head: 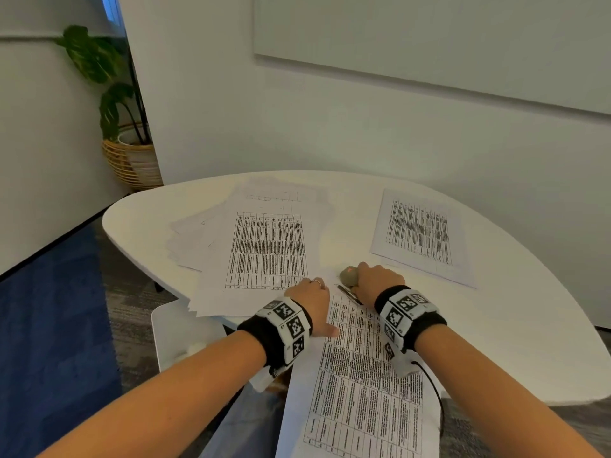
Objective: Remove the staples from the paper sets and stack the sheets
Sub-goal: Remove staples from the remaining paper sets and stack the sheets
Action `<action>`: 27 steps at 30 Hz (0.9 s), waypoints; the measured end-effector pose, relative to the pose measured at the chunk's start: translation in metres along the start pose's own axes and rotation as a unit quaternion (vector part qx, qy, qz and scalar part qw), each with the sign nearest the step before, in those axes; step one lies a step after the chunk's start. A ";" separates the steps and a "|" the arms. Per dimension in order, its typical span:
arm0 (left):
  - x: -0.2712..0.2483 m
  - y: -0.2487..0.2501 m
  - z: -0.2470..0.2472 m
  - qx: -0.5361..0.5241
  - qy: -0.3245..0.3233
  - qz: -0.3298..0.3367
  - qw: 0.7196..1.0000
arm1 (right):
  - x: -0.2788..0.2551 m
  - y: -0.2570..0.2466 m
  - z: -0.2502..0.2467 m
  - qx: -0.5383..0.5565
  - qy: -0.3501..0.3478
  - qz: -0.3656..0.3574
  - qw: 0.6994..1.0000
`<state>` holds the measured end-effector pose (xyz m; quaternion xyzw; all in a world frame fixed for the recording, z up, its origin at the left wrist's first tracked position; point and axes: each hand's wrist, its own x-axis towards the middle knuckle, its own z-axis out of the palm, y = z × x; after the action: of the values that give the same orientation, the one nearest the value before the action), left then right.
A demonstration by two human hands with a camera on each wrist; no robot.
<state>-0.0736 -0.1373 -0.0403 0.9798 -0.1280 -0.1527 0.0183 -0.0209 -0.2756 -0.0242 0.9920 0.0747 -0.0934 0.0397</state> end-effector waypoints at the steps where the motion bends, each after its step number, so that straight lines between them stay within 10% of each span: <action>1: 0.000 0.000 0.000 0.000 0.002 0.000 1.000 | -0.001 -0.004 0.001 0.006 -0.007 -0.006 1.000; 27: -0.005 0.004 0.000 0.010 0.014 -0.013 1.000 | 0.023 -0.029 -0.011 0.119 -0.019 0.049 0.992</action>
<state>-0.0790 -0.1395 -0.0384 0.9836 -0.1166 -0.1375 0.0084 -0.0014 -0.2429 -0.0193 0.9902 0.0141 -0.1183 -0.0728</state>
